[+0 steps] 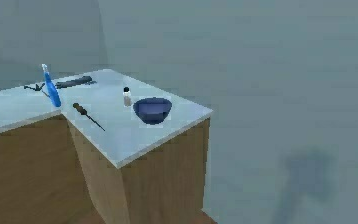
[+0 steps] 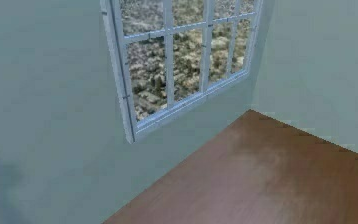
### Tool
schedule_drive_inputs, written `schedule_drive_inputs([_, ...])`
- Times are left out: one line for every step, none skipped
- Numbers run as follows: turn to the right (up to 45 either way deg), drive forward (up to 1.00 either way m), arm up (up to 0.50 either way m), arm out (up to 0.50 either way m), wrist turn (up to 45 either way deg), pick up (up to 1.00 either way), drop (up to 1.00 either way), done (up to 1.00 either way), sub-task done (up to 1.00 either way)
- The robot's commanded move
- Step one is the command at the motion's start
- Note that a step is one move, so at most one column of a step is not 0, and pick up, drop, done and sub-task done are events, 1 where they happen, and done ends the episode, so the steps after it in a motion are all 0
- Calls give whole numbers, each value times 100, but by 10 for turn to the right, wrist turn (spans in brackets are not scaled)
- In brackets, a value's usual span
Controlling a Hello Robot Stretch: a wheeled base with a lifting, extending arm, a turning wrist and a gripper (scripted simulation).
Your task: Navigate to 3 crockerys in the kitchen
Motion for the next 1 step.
schedule_drive_inputs([0,0,0,0,0,0,0,100,0])
